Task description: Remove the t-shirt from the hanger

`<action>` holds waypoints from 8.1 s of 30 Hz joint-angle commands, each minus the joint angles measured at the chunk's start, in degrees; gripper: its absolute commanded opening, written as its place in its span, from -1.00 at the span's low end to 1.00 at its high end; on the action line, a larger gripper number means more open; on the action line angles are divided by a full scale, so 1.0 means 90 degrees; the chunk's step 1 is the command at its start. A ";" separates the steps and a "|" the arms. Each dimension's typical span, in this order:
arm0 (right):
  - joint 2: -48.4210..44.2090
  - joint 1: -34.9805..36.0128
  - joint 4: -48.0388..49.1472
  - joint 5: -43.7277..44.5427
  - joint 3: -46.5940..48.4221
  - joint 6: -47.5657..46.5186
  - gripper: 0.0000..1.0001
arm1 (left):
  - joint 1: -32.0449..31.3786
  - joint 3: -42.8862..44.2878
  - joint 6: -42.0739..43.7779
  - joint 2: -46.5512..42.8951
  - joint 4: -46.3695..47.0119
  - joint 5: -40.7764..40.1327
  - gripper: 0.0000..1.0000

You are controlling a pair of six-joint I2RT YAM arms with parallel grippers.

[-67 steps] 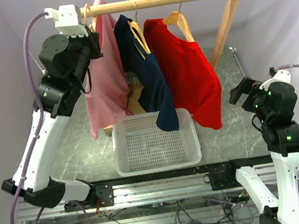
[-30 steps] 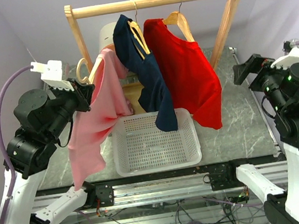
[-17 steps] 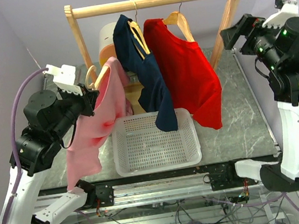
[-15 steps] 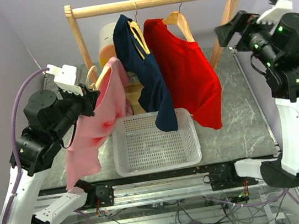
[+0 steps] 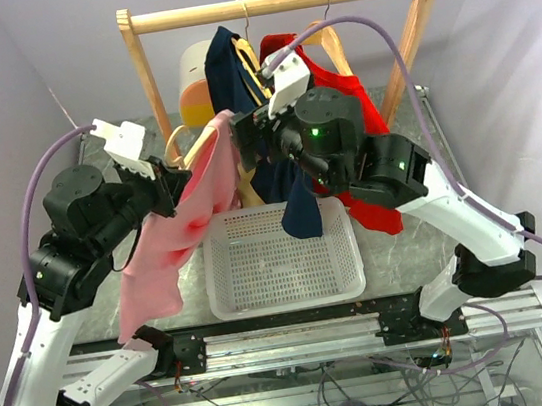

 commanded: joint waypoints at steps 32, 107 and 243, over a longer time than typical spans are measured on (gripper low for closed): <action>0.0628 0.0230 0.3356 0.0346 -0.1839 0.0565 0.43 | -0.0030 0.1036 -0.0533 -0.0140 -0.0308 -0.0165 -0.86; -0.0066 0.0541 0.1759 -0.2505 -0.2003 0.0516 -1.00 | -0.0033 -0.1436 -0.1496 -0.0081 0.3463 -0.1926 -0.86; -0.1620 0.1762 0.3416 -0.1216 -0.2629 -0.0797 -1.00 | -0.0036 -0.0771 -0.1194 0.0426 0.3058 -0.1444 -0.86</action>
